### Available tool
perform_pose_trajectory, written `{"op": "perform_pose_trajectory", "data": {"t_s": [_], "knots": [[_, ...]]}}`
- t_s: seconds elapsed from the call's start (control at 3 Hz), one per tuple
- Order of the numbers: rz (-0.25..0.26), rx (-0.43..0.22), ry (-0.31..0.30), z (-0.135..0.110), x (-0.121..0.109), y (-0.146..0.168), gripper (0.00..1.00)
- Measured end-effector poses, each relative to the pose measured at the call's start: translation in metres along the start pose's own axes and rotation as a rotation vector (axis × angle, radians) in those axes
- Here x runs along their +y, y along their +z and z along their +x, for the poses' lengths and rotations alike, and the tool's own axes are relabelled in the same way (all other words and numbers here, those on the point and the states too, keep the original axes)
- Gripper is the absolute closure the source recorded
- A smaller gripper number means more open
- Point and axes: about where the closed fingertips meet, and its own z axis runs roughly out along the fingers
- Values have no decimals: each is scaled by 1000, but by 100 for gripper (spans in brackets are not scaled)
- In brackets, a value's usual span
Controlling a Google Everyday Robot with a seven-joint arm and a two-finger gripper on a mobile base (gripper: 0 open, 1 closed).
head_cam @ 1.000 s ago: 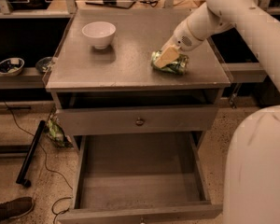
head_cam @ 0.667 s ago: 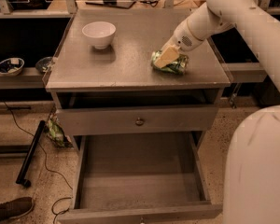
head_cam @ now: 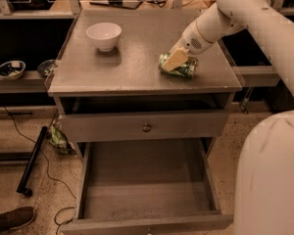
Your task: Pick green can from middle drawer and place on counter
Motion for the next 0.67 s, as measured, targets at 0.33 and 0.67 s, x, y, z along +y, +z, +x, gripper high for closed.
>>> {"op": "perform_pose_trajectory", "data": {"t_s": [0.33, 0.67], "knots": [[0, 0, 0, 0, 0, 0, 11], [0, 0, 0, 0, 0, 0, 0]]}}
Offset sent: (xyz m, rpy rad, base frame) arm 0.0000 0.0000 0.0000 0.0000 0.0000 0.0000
